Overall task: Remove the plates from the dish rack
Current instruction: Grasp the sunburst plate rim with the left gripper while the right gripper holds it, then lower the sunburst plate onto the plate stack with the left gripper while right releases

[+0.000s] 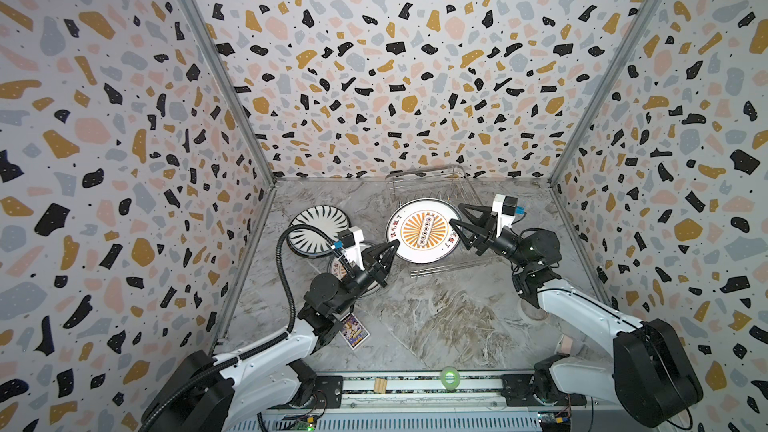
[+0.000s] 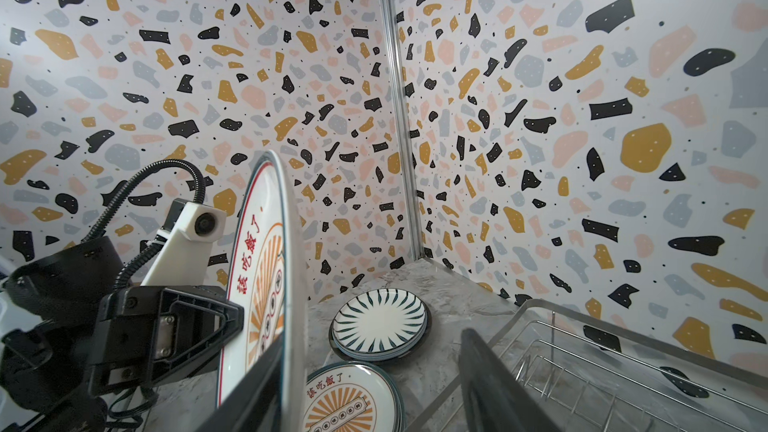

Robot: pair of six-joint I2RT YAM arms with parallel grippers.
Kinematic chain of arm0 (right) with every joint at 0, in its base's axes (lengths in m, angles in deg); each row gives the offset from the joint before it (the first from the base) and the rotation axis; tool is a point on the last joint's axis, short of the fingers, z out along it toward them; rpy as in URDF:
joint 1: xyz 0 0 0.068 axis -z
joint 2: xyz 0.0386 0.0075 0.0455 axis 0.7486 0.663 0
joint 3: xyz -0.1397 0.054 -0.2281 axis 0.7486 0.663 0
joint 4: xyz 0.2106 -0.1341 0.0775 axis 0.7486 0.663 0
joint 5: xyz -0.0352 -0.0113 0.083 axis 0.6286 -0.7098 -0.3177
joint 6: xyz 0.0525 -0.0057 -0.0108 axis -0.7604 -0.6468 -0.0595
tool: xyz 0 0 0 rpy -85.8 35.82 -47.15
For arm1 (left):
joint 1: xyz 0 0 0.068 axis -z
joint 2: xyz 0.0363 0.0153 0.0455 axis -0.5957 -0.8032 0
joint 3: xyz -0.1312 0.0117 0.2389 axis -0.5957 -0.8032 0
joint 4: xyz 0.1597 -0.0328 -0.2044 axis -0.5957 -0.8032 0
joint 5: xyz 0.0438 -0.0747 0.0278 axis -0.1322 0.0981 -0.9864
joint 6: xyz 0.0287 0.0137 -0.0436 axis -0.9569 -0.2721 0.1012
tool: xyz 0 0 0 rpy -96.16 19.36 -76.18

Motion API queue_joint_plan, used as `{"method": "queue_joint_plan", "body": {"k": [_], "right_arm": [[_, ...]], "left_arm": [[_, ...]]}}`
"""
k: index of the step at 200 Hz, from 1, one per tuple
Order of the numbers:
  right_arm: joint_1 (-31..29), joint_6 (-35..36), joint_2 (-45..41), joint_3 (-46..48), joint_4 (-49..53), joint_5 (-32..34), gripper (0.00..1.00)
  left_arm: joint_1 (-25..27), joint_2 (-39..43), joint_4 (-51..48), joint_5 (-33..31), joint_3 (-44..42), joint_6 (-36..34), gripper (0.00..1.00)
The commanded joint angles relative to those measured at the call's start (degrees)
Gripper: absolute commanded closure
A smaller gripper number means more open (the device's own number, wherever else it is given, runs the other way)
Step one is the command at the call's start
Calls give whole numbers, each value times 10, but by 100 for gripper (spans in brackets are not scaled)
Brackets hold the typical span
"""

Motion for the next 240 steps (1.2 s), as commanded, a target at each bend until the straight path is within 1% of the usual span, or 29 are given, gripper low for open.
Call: {"method": "queue_joint_plan", "body": {"k": [1,25,40,56,71,73,112,140,155,175,187,200,218,221,240], "right_arm": [[-1,8,-20,-3,5,25,32],[0,4,-22,-4,9,32,29],[-1,2,-25,-4,13,42,24],[-2,4,-27,-3,18,44,16],[-7,11,-29,-4,27,47,5],[-8,13,-29,-4,29,48,0],[-40,61,-22,-33,99,57,1],[-90,142,-17,-58,169,97,1],[-122,192,-11,-72,206,105,1],[-159,238,-1,-88,241,128,1],[-171,247,12,-97,252,141,1],[-176,240,31,-109,256,141,1],[-187,243,62,-135,278,149,1],[-190,244,67,-139,281,152,1],[-206,249,94,-162,295,178,1]], "left_arm": [[-17,26,25,-24,-10,10,100],[-39,45,19,-29,-26,29,100],[-50,57,3,-39,-31,37,100],[-63,69,-12,-49,-36,52,100],[-71,78,-20,-53,-41,65,100],[-72,79,-20,-54,-42,66,100],[-93,97,-42,-61,-55,99,100],[-106,107,-51,-65,-64,119,100],[-112,114,-58,-66,-68,127,100],[-120,124,-76,-72,-72,140,100],[-123,135,-78,-78,-81,147,100],[-124,150,-86,-86,-90,150,100],[-127,164,-125,-105,-91,150,100],[-129,166,-133,-106,-90,166,100],[-153,174,-168,-109,-94,199,100]]}}
